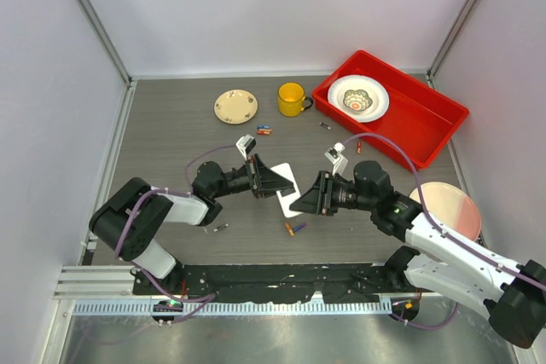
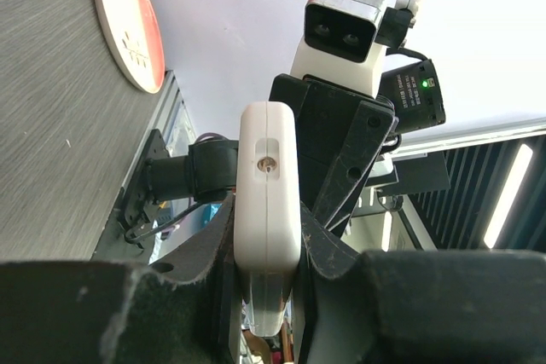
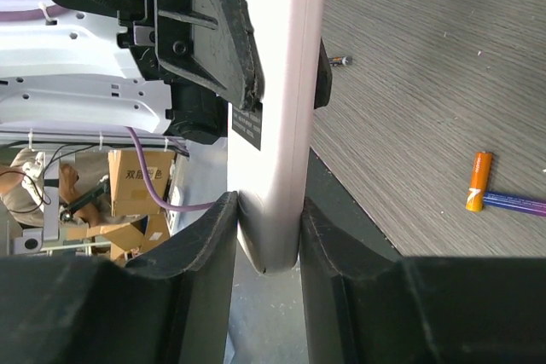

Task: Load the batteries into the remote control
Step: Load the battery cover into the remote control, then place the remote control at the center of the board.

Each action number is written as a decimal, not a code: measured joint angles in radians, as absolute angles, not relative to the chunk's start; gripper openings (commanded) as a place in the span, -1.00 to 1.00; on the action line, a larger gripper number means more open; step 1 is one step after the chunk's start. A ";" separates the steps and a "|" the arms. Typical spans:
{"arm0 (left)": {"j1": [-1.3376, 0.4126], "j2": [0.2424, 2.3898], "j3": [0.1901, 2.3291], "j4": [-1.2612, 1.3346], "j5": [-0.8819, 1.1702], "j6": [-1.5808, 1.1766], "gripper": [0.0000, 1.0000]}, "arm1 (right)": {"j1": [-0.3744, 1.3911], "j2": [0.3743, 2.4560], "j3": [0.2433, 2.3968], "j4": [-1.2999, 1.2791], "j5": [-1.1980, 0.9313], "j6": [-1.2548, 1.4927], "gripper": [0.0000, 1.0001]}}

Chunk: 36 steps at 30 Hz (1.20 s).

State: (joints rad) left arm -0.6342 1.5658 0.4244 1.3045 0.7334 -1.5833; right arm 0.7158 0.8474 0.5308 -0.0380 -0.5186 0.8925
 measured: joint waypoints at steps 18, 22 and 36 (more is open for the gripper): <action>-0.666 1.512 0.416 1.285 0.690 -1.449 -1.00 | 0.718 0.975 0.537 0.084 -0.613 0.950 -0.98; -0.676 1.467 0.416 1.286 0.683 -1.428 -0.65 | 0.725 0.958 0.537 0.128 -0.631 0.957 -0.99; -0.604 1.228 0.390 0.947 0.493 -1.362 0.99 | 0.720 0.973 0.965 -0.514 -0.197 0.575 -0.98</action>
